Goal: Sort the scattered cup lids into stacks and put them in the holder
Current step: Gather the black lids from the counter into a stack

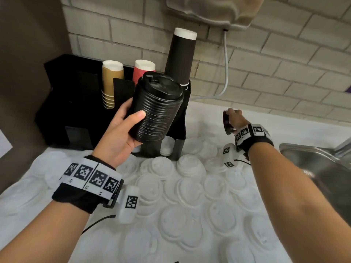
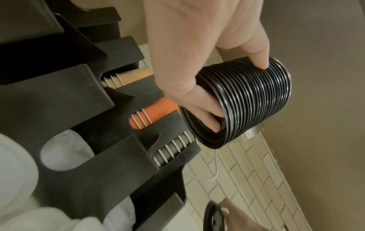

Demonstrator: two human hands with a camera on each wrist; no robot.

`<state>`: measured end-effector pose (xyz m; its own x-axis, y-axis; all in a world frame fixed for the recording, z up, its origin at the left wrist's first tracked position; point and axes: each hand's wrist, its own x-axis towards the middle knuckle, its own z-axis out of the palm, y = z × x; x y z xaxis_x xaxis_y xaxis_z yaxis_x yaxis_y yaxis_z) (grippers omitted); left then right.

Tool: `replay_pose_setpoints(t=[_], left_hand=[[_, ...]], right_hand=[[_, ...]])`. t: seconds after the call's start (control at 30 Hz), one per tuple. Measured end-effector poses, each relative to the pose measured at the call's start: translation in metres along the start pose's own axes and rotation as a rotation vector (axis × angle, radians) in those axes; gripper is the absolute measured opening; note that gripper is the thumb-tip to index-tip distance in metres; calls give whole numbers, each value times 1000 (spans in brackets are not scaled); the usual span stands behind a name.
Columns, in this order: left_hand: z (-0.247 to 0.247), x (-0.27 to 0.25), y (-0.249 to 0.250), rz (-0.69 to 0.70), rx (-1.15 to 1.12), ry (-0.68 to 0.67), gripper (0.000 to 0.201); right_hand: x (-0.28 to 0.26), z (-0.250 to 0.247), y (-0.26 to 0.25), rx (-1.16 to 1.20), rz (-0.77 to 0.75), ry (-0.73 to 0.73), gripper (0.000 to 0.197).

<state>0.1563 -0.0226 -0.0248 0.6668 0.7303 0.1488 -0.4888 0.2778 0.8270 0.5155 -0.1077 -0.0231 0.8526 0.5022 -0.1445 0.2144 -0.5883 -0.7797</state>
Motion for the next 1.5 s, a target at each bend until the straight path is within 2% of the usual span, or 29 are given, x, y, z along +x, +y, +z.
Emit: replay_pose_setpoints(t=[0.07, 0.2, 0.3, 0.43, 0.53, 0.77, 1.1, 1.3, 1.43, 1.47, 1.5], left_hand=[[0, -7, -5, -26, -4, 8, 62], [-1, -23, -18, -73, -36, 13, 52], [-3, -36, -25, -112, -45, 6, 54], [-6, -48, -28, -118, -19, -17, 52], [-9, -55, -27, -100, 15, -48, 47], [-15, -68, -24, -64, 115, -86, 59], [-16, -73, -20, -53, 103, -79, 53], [-16, -73, -20, -66, 28, -46, 47], [-19, -74, -11, -82, -40, 1, 53], [-22, -73, -4, -76, -55, 18, 57], [-26, -72, 4, -64, -62, 38, 61]], right_hand=[[-34, 5, -11, 66, -69, -51, 61], [-99, 15, -30, 316, -170, -83, 39], [-149, 23, -41, 471, -311, -129, 28], [-210, 28, -54, 438, -571, -209, 30], [-236, 29, -58, 378, -682, -284, 35], [-250, 32, -63, 217, -824, -318, 35], [-254, 36, -69, 86, -920, -272, 43], [-258, 40, -74, 91, -953, -274, 42], [-263, 42, -86, 12, -1030, -240, 58], [-263, 42, -89, 49, -1014, -211, 55], [-263, 44, -93, 132, -980, -187, 43]])
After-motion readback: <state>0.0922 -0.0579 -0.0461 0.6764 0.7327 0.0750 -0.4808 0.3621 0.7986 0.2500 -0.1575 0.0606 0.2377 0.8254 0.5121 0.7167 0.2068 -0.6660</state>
